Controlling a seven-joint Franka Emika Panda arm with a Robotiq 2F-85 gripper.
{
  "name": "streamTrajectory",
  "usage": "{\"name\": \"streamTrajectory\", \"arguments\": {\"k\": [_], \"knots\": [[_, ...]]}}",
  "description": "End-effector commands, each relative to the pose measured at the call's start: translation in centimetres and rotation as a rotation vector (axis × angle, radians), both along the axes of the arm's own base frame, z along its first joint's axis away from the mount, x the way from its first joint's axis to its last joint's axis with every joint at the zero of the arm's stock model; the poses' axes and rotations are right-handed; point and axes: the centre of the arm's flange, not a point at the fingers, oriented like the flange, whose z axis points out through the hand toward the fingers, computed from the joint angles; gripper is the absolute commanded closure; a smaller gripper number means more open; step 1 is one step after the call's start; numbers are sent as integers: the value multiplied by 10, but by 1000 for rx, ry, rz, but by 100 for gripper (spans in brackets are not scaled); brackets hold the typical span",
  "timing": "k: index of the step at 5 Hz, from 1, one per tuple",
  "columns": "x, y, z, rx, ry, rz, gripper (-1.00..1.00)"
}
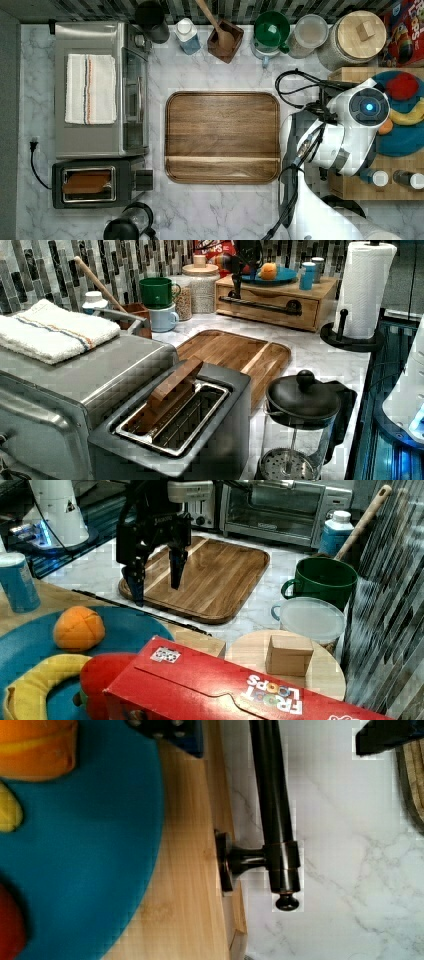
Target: Open the drawer.
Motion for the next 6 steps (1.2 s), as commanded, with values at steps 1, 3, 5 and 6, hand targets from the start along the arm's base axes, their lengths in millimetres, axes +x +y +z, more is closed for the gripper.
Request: {"name": "streamTrajectory", "arguments": {"k": [1,3,5,6], "knots": [[-1,39,-28,41,-26,-38,-100],[-8,26,-45,-24,-59,-55,-100],[3,40,-51,7,-29,-37,-100],[4,66,-51,39,-4,-1,-100]]}}
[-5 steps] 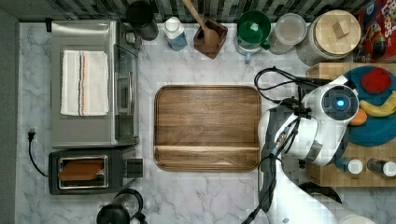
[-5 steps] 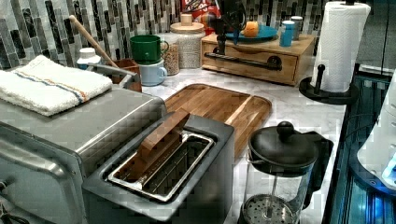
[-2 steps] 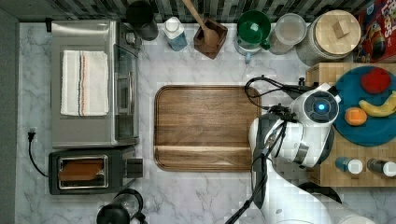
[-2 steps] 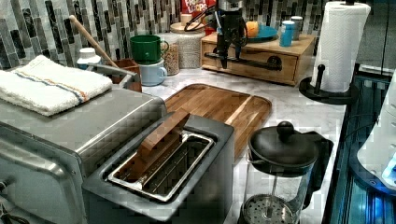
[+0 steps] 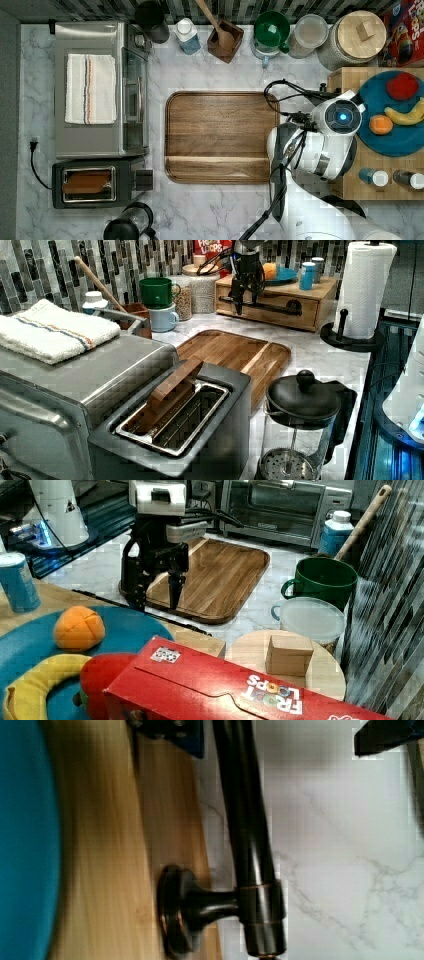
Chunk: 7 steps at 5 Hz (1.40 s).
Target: Open the drawer.
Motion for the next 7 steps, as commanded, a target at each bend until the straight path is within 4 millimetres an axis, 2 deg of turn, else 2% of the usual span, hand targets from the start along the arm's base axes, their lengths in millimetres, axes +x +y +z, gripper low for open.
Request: {"name": "streamTrajectory", "arguments": {"k": [1,2,3,4,5,6,7], "knots": [[28,67,2,94,30,89,-100],[31,95,-11,153,41,99,-100],[23,130,-18,160,32,70,-100],[27,158,-28,166,37,97,-100],[24,198,-31,163,29,76,-100],[18,239,-25,177,33,30,-100],[16,267,-17,188,43,-3,-100]]}}
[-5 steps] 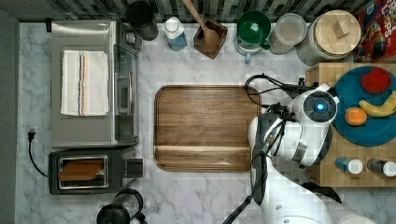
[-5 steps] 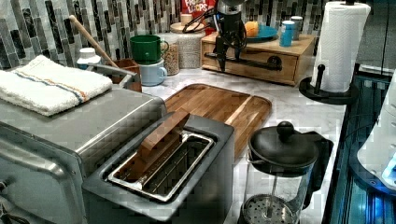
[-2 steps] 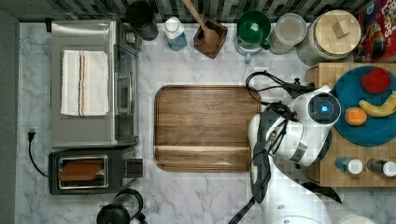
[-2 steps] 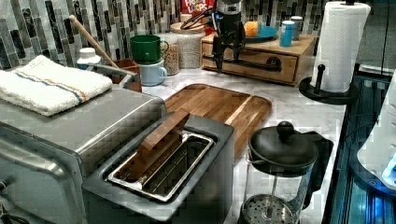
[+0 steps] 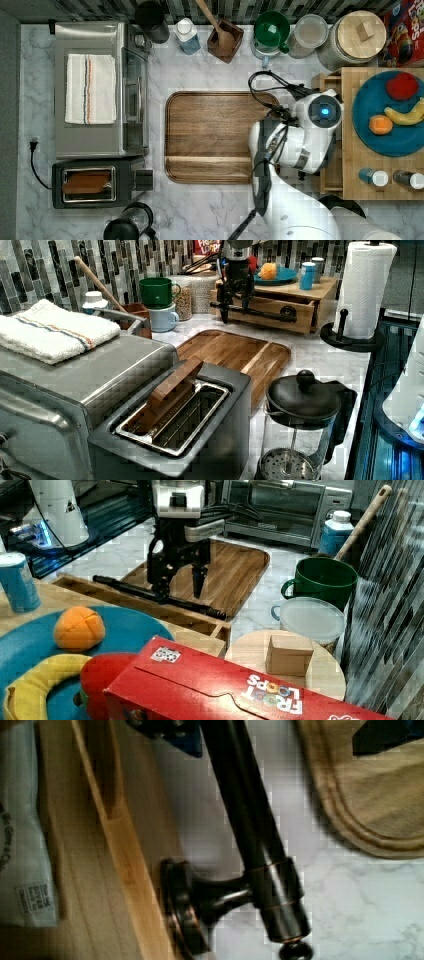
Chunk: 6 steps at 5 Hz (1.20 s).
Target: Open the drawer.
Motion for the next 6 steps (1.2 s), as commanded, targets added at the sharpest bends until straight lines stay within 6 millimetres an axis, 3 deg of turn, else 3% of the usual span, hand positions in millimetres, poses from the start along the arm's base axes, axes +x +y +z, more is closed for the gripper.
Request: {"name": "streamTrajectory", "arguments": {"k": [1,4,6], "knots": [[3,221,0,98,52,115,-100],[9,247,12,154,52,68,-100],[9,247,12,154,52,68,-100]]}}
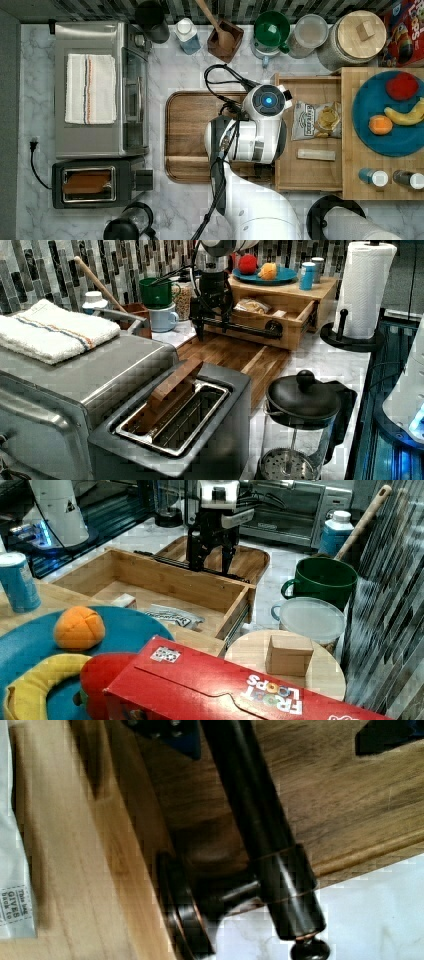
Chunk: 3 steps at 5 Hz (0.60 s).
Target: Open the drawer.
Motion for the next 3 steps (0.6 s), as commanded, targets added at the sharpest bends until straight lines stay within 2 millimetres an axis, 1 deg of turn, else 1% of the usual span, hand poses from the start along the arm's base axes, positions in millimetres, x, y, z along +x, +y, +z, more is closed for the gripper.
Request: {"name": "streamTrajectory", "arguments": {"k": [1,3], "knots": [[-5,132,24,81,1,91,-100],[-5,132,24,81,1,91,-100]]}}
